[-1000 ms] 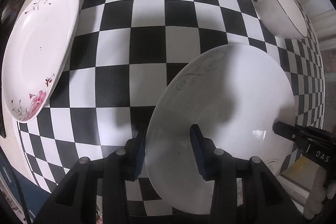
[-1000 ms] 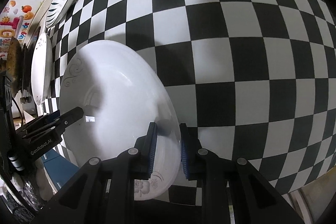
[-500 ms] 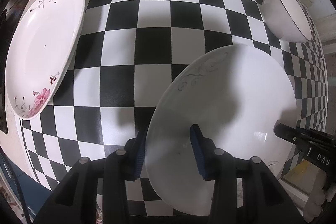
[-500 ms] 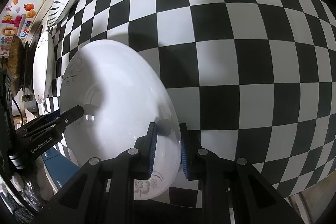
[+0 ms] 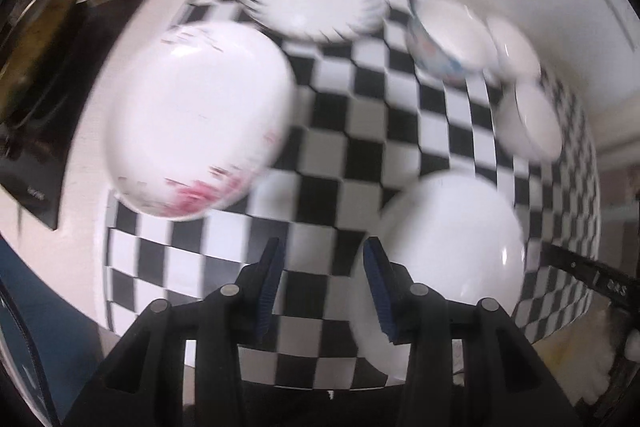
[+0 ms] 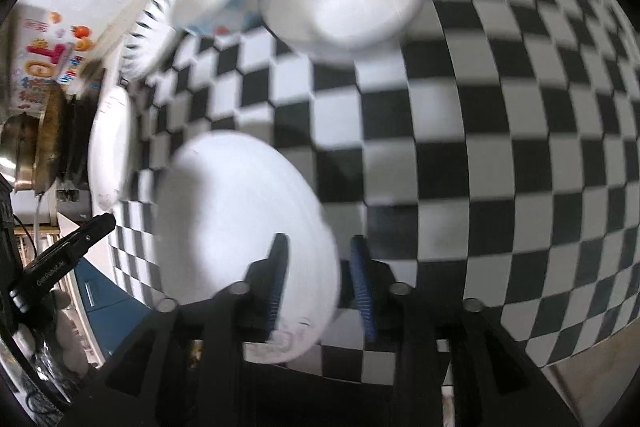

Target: Organize plates and bowls

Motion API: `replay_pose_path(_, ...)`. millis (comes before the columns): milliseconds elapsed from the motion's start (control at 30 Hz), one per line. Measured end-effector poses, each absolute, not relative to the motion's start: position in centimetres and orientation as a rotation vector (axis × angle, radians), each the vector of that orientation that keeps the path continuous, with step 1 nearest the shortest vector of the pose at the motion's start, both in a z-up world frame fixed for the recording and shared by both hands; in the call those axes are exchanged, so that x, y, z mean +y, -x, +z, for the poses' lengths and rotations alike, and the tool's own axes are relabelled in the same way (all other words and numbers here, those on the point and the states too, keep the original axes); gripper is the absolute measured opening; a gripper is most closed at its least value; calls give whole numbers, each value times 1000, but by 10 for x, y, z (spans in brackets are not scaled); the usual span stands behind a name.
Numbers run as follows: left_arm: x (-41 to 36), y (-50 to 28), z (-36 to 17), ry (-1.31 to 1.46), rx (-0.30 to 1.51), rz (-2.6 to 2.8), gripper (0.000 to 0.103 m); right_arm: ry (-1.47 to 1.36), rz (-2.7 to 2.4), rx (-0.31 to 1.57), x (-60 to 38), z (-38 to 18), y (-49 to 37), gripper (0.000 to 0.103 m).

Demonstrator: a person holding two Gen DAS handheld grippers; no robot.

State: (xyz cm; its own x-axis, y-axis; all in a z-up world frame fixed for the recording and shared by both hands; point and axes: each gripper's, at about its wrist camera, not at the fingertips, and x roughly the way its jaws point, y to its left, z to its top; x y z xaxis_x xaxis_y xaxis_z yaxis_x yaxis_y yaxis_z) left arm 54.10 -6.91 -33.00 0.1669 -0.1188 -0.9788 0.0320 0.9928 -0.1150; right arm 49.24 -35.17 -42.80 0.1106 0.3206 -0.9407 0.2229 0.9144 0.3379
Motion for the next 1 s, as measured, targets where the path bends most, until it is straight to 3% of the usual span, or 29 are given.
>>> replay_pose_path(67, -45, -550, -321, 104, 1382, -79, 41, -465, 116, 1427, -342, -408, -503, 69)
replay_pose_path(100, -28, -554, -319, 124, 1372, -59, 41, -486, 147, 1394, -334, -398, -509, 71)
replay_pose_path(300, 60, -587, -338, 202, 1381, 55, 42, -508, 273, 1369, -267, -387, -556, 73)
replay_pose_path(600, 136, -641, -408, 244, 1502, 49, 42, -382, 334, 1542, -132, -453, -651, 72)
replay_pose_path(800, 139, -662, -433, 223, 1541, -20, 42, -344, 324, 1627, -86, -491, -686, 64)
replay_pose_path(900, 138, -664, -433, 206, 1528, -49, 39, -351, 314, 1657, -79, -503, -691, 52)
replay_pose_path(933, 139, -664, -432, 204, 1520, -55, 38, -352, 310, 1671, -77, -506, -690, 43)
replay_pose_path(1000, 138, -665, -432, 222, 1522, -84, 29, -330, 285, 1690, -73, -513, -690, 37)
